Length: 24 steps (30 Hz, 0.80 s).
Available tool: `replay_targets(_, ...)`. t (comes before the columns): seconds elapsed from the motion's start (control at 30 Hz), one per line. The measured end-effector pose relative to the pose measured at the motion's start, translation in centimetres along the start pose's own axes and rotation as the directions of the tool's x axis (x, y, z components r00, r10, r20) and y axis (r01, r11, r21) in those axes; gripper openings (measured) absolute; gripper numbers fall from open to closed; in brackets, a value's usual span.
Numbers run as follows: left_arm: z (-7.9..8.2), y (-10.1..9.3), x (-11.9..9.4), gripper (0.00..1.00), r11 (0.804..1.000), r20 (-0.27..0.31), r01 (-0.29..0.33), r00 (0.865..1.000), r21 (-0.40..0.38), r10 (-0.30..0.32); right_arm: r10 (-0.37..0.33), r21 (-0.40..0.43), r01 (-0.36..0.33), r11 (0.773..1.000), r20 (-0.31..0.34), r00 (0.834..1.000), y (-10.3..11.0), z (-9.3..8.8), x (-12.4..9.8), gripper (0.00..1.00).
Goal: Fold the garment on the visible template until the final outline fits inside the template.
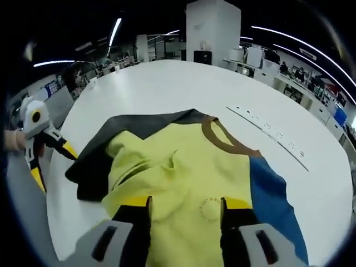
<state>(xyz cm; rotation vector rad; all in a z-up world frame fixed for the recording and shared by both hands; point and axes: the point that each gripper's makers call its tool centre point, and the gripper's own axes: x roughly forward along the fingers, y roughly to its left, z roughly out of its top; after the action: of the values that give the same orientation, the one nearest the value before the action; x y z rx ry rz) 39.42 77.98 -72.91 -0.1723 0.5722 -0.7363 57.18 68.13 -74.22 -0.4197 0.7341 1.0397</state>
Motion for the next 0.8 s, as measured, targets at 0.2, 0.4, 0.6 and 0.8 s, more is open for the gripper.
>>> replay_targets(0.2,-0.1,0.0,0.0,0.58,1.0,-0.001,0.001,1.0,-0.001,-0.001,0.009,-0.008,-0.009,1.0,0.027,1.0,0.5,0.1,-0.7,0.67)
replay_targets(0.4,-0.2,0.0,0.2,0.57,1.0,0.0,-0.006,1.0,-0.001,0.006,0.028,-0.039,-0.027,0.999,0.034,0.999,1.3,-0.2,-1.4,0.84)
replay_targets(0.6,-0.3,-0.1,0.4,0.56,1.0,0.002,-0.006,1.0,-0.005,0.006,0.026,-0.033,-0.025,0.999,0.041,0.999,1.3,-0.4,-2.1,0.89)
replay_targets(0.8,-0.2,-0.2,0.5,0.55,1.0,0.006,-0.005,1.0,-0.009,0.005,0.016,-0.017,-0.015,1.0,0.061,0.998,1.3,-0.5,-2.8,1.0)
